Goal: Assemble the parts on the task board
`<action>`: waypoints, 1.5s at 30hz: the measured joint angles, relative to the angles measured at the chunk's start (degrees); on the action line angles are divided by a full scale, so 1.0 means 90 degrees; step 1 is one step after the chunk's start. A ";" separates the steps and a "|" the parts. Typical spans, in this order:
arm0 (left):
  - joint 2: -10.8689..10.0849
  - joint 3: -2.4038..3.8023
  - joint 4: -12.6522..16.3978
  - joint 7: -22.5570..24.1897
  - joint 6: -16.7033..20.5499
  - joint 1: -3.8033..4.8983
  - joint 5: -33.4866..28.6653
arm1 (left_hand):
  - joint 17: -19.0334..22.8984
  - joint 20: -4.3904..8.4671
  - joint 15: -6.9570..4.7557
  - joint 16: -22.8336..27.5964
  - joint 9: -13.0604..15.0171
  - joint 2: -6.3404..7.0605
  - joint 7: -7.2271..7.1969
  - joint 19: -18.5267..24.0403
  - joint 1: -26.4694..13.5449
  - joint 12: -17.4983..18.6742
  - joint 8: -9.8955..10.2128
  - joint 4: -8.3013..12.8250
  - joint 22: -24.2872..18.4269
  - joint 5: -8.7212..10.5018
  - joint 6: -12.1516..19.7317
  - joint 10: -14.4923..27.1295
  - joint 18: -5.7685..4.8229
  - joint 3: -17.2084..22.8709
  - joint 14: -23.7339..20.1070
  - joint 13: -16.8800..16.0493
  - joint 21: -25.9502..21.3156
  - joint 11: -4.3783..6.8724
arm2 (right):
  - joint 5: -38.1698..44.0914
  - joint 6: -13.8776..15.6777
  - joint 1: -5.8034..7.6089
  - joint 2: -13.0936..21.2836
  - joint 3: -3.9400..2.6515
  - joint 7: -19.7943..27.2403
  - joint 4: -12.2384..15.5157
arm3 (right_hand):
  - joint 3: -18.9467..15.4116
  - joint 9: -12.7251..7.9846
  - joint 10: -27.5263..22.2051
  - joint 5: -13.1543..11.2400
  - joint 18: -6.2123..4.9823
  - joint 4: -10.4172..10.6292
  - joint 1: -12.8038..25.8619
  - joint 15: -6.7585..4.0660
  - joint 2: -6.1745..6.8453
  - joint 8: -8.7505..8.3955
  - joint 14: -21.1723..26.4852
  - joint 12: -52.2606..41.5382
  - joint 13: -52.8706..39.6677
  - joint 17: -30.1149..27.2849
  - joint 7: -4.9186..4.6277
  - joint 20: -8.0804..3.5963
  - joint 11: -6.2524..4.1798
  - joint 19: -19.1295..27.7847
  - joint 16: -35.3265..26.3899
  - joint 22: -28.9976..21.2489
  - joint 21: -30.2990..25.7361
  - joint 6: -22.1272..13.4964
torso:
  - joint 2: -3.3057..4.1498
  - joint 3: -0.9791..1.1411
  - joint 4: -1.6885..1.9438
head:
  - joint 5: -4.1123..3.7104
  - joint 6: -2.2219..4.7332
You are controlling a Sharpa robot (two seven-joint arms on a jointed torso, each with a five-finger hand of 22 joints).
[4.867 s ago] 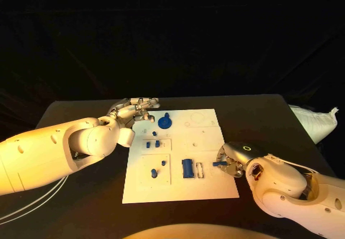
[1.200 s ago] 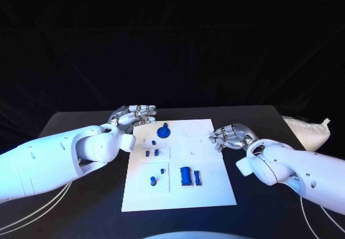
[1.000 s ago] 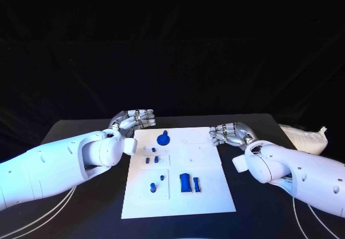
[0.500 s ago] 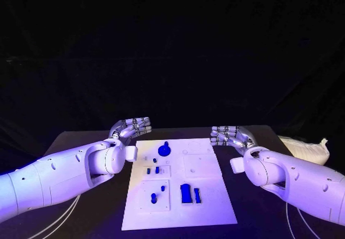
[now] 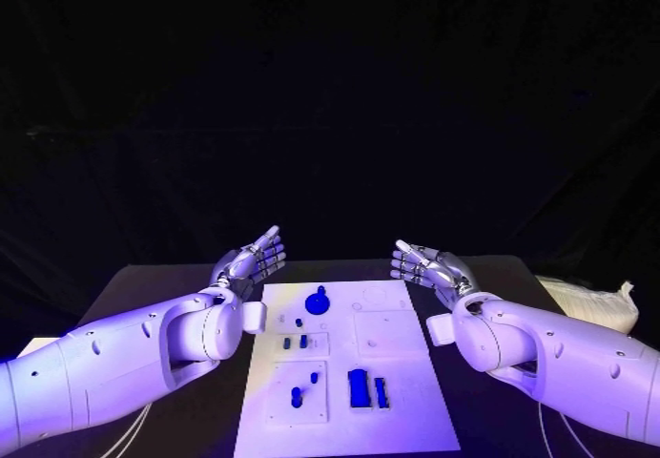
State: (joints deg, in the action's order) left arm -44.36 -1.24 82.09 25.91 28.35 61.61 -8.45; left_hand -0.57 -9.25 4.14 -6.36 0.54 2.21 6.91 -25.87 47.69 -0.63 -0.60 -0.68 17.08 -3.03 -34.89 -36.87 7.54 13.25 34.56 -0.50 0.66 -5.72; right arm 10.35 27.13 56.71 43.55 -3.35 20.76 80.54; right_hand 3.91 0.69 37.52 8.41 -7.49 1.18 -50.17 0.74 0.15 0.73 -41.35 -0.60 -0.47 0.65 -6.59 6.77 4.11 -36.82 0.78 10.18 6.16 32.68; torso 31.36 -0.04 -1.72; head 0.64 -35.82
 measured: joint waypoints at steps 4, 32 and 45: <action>-0.0022 0.0065 0.0427 0.0063 0.0479 -0.0087 0.0216 | 0.0030 0.0151 -0.0218 0.0124 -0.0022 -0.0117 -0.0112 0.0428 -0.0786 0.0004 0.0000 0.0036 -0.0282 0.0161 0.0577 0.0607 -0.0095 -0.0219 -0.0570 0.0026 -0.0026 0.0221 | -0.0280 0.0478 0.0186 0.0049 0.0181 0.0203 0.0490 | -0.0200 -0.0034 -0.0624 -0.0139 0.0100 -0.0064 0.0828 -0.0039 -0.0007 -0.0037 0.0685 0.0000 0.0024 -0.0033 0.0108 -0.0112 -0.0216 0.0611 -0.0039 -0.0169 -0.0146 -0.0540 | -0.0012 0.0004 0.0115 | -0.0054 0.0120; -0.0043 0.0131 0.0857 0.0306 0.1707 -0.0162 0.0852 | 0.0055 0.1013 -0.0456 0.0664 -0.0053 -0.0246 -0.0766 0.2086 -0.3884 0.0034 0.0024 0.0068 -0.1599 0.0295 0.2847 0.3008 -0.0697 -0.1345 -0.2824 0.0048 -0.0034 0.0628 | -0.1155 0.1870 0.0383 0.0129 0.0373 0.0883 0.1035 | -0.0399 -0.0070 -0.3068 -0.0877 0.0695 -0.0140 0.4090 -0.0083 -0.0015 -0.0061 0.3383 0.0026 0.0043 -0.0063 0.0723 -0.0747 -0.0454 0.3014 -0.0048 -0.1091 -0.0636 -0.2671 | -0.0020 0.0005 0.0192 | -0.0073 0.0161; -0.0043 0.0131 0.0859 0.0317 0.1731 -0.0163 0.0869 | 0.0054 0.1026 -0.0459 0.0664 -0.0051 -0.0252 -0.0763 0.2788 -0.4590 0.0034 0.0024 0.0075 -0.1881 0.0295 0.3419 0.3617 -0.0793 -0.1446 -0.3369 0.0047 -0.0033 0.0633 | -0.1180 0.1902 0.0383 0.0129 0.0373 0.0905 0.1037 | -0.0399 -0.0068 -0.4093 -0.0901 0.0793 -0.0140 0.5313 -0.0080 -0.0014 -0.0060 0.4490 0.0025 0.0042 -0.0061 0.0732 -0.0752 -0.0456 0.4021 -0.0048 -0.1125 -0.0661 -0.3590 | -0.0020 0.0005 0.0192 | -0.0073 0.0161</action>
State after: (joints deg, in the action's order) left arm -44.74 -0.06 89.82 28.76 43.92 60.14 -0.62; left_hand -0.08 -0.01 0.02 -0.38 0.08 -0.06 0.05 -0.78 6.38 -0.33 -0.39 -0.01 0.15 -0.37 -4.12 -4.31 0.40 0.24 4.23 -0.08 0.36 -0.02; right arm -0.28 44.26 60.15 44.71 0.01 28.90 89.87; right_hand 0.32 0.08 0.69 0.30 -0.35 -0.08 -2.35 0.02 0.02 0.19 -0.93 -0.38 -0.10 0.10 0.00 0.00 0.00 -0.63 0.35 0.06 0.21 0.38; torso 31.18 0.00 0.00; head -0.01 -34.38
